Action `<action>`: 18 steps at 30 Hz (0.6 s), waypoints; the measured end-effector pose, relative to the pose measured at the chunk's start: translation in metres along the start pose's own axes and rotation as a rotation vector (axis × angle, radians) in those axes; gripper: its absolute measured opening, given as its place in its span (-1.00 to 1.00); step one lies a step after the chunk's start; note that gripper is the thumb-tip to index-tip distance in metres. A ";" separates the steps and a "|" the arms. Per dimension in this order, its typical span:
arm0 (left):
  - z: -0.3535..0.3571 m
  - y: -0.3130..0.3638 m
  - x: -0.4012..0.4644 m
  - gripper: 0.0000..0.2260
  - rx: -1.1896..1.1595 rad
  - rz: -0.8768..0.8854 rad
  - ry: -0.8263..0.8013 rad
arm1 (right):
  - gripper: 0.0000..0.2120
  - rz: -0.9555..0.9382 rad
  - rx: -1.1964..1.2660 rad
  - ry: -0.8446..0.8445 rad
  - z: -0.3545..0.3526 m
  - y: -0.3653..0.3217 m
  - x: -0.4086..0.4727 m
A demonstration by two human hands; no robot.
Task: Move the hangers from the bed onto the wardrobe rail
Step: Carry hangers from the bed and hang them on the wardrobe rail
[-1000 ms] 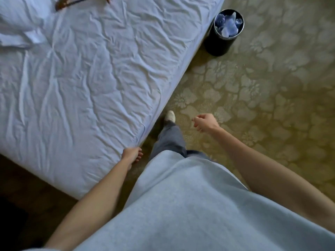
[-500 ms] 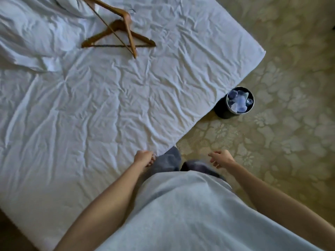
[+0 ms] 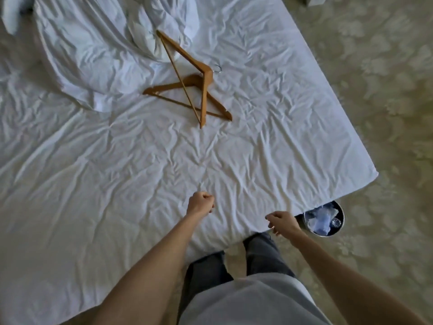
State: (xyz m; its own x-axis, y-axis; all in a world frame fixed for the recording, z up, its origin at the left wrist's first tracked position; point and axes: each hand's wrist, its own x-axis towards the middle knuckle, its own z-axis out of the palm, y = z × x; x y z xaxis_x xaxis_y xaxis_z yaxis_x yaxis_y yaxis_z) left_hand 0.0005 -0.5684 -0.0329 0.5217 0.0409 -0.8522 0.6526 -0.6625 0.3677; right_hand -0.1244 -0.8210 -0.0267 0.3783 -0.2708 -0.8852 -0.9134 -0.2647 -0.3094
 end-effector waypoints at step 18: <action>-0.090 0.296 0.294 -0.78 0.176 0.267 0.601 | -0.81 -0.415 -0.128 0.241 -0.002 -0.378 0.303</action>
State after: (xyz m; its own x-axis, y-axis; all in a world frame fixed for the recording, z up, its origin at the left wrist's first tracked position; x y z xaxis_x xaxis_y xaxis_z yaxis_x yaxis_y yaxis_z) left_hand 0.3963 -0.6848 -0.1408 0.9005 0.2334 -0.3670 0.3860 -0.8176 0.4273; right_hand 0.3355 -0.8049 -0.1779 0.7438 -0.3207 -0.5864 -0.6584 -0.5031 -0.5599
